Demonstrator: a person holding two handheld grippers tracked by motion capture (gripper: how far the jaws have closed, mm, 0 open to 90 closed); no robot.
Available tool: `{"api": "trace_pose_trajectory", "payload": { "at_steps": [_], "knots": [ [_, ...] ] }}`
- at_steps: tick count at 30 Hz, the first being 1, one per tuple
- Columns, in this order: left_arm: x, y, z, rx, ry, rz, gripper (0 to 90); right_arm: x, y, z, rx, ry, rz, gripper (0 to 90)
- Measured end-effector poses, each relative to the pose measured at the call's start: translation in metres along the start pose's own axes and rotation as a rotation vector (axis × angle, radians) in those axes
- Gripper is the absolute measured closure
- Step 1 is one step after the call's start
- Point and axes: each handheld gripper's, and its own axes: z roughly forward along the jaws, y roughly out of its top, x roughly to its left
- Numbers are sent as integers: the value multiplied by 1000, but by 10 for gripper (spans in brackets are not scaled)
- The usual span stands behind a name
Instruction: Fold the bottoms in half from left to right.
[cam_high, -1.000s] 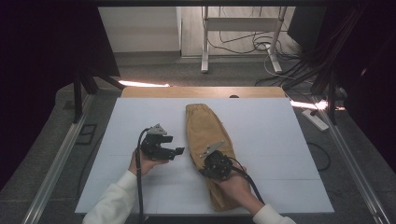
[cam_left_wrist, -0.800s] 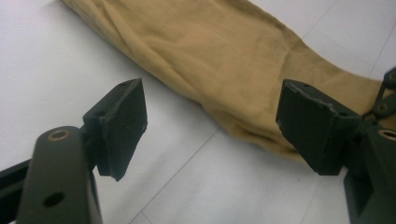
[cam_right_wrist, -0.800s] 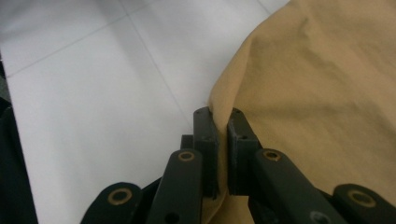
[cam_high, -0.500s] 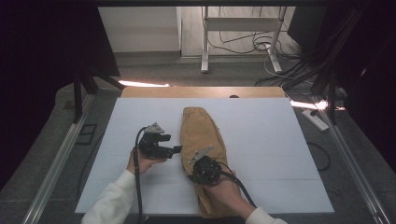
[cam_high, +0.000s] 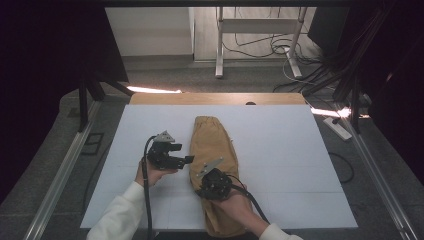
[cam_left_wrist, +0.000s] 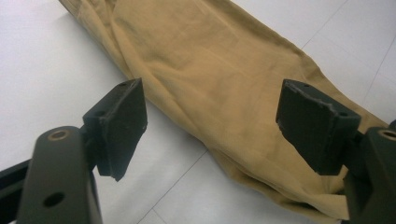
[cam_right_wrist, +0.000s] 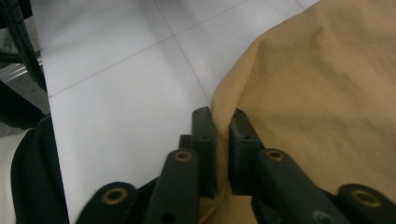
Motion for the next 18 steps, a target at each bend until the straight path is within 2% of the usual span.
{"api": "trace_pose_trajectory", "payload": {
  "at_steps": [3, 6, 10, 18],
  "knots": [
    [0, 0, -1, -4, 6, 0, 243, 2, 0, -4, -24, -14, -30, 604],
    [1, 0, -1, -3, 8, -2, 241, 3, 1, -11, -70, -5, -41, 460],
    [2, -1, -2, -5, 12, -4, 239, 0, 0, -22, -116, 10, -34, 413],
    [2, -1, -1, -6, 14, -8, 238, -18, -5, -36, -150, -40, 9, 404]
  ]
}}
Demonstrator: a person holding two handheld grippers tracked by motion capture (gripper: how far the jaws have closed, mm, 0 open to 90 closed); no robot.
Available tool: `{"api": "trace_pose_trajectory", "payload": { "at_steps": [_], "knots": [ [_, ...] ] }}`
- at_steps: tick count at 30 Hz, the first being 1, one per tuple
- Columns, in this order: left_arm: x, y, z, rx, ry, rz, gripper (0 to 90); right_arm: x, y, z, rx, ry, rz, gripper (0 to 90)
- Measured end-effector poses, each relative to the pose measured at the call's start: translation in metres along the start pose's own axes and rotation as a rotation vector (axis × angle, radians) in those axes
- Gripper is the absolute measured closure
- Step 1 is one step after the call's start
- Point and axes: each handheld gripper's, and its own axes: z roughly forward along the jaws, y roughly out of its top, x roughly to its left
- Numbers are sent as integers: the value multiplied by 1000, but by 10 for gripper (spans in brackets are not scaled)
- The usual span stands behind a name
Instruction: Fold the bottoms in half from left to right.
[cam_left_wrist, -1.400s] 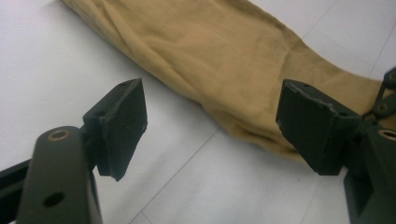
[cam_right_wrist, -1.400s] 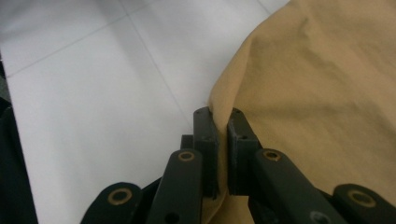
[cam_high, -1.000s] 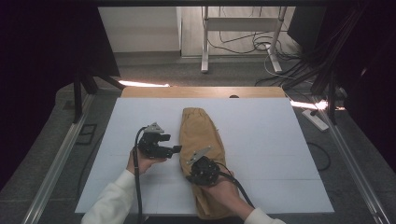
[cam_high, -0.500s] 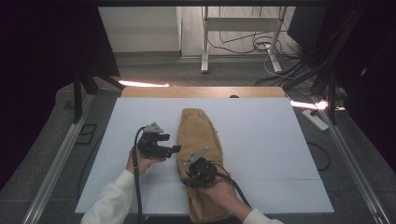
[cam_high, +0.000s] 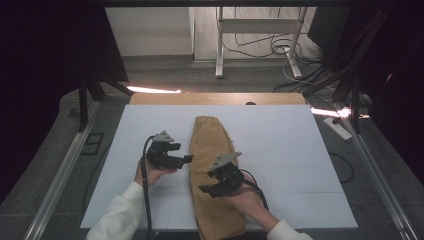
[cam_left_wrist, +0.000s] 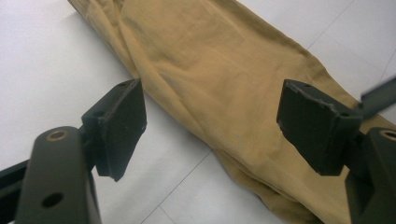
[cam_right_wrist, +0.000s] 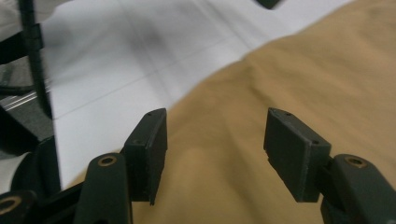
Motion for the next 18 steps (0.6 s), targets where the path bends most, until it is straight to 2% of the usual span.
{"api": "trace_pose_trajectory", "payload": {
  "at_steps": [5, 10, 18],
  "knots": [
    [0, 0, 0, 5, 1, -1, 238, -16, -5, -8, -15, -39, 39, 404],
    [0, -1, 1, 7, 0, 0, 237, -29, -8, -14, -28, -65, 58, 398],
    [-1, 0, 1, 7, 1, 2, 237, -45, -13, -24, -54, -90, 98, 391]
  ]
}}
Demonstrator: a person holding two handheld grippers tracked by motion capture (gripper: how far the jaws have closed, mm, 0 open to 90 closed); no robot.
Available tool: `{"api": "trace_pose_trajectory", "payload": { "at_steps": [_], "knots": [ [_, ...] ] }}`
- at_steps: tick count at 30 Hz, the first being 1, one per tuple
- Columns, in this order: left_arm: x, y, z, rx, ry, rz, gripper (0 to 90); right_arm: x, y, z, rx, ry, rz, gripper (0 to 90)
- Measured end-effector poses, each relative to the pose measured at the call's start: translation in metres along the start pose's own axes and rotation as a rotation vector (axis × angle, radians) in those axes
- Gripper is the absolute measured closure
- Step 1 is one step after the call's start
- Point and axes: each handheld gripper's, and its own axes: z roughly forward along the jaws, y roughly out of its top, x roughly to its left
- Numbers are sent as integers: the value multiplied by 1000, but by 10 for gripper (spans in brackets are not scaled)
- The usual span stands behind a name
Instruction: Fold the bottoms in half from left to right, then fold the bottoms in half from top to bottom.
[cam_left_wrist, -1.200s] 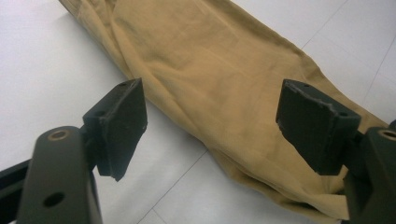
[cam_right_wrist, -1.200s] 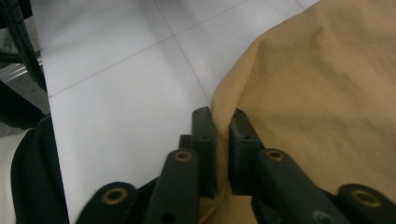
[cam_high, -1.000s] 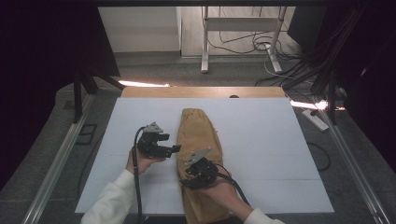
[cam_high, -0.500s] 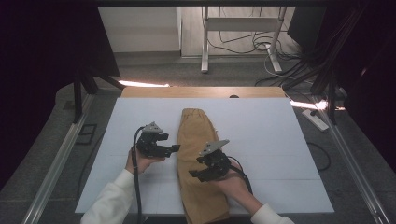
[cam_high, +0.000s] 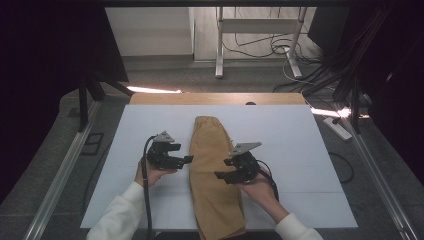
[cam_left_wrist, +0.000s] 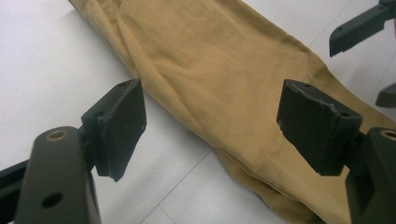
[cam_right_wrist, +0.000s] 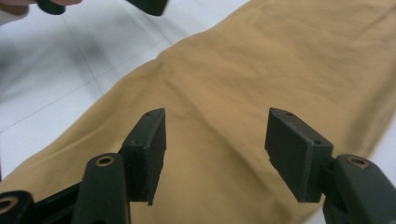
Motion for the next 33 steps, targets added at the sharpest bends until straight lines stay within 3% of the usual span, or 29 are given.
{"api": "trace_pose_trajectory", "payload": {
  "at_steps": [10, 33],
  "knots": [
    [1, 0, 0, 0, -1, -1, 237, -15, -3, -9, -32, -38, 26, 385],
    [7, 0, 0, -4, 11, -14, 236, -29, -6, -14, -30, -67, 54, 381]
  ]
}}
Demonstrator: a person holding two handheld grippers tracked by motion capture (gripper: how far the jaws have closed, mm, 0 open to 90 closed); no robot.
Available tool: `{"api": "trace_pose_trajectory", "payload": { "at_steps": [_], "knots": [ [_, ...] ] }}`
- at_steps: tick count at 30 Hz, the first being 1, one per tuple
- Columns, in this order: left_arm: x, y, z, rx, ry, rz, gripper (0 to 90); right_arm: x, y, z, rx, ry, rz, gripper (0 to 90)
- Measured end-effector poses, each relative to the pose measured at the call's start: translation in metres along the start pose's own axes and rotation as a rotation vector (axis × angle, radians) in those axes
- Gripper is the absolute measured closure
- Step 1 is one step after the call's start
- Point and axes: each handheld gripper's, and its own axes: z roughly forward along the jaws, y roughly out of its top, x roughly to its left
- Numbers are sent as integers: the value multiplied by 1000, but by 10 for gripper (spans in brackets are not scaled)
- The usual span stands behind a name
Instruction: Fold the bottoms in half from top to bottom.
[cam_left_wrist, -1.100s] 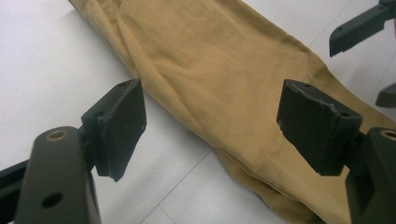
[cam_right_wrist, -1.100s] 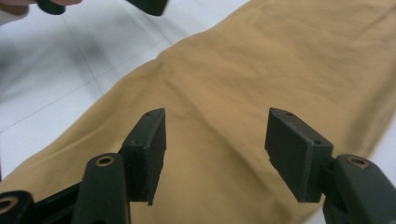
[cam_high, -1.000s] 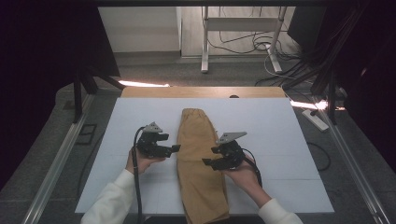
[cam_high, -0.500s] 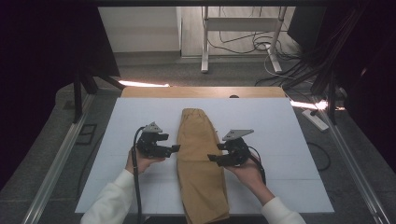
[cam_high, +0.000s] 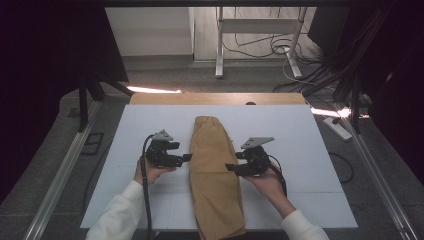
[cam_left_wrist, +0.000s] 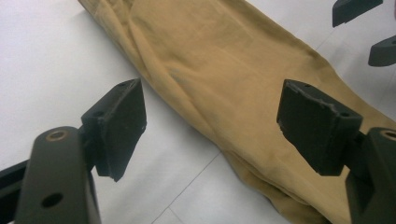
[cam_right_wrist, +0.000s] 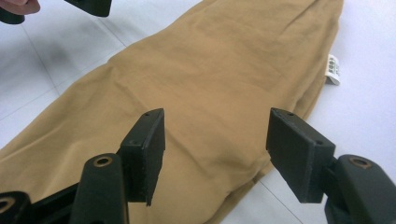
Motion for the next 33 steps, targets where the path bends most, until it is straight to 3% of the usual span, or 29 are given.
{"api": "trace_pose_trajectory", "payload": {
  "at_steps": [10, 15, 20, 33],
  "knots": [
    [12, 3, 2, -5, 18, -19, 237, -9, 5, 8, 16, -16, 10, 381],
    [20, 10, 11, 3, 35, -23, 236, -16, 12, 14, 12, -28, 13, 381],
    [27, 17, 16, -4, 25, -53, 235, -22, 17, 18, 7, -46, 18, 381],
    [39, 27, 36, 25, 38, -57, 236, -39, 28, 34, 13, -60, 49, 382]
  ]
}}
